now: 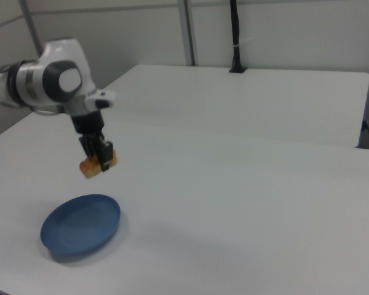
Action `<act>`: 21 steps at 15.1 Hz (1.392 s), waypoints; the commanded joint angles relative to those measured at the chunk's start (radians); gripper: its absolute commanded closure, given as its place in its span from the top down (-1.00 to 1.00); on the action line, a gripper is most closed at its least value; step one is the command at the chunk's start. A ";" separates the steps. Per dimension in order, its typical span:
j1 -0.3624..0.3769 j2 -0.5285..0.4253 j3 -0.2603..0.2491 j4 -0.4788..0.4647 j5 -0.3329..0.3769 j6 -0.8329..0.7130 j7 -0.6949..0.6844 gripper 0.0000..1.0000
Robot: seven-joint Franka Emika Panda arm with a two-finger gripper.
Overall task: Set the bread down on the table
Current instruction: 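Lift the bread roll off the plate and carry it beside the plate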
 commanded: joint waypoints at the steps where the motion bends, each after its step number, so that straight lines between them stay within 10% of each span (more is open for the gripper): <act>1: 0.005 0.006 -0.081 0.135 0.101 -0.063 -0.097 -0.93; 11: -0.006 0.259 -0.080 0.409 0.126 -0.033 -0.062 -0.37; 21: 0.048 0.460 -0.048 0.409 0.034 0.248 0.040 -0.29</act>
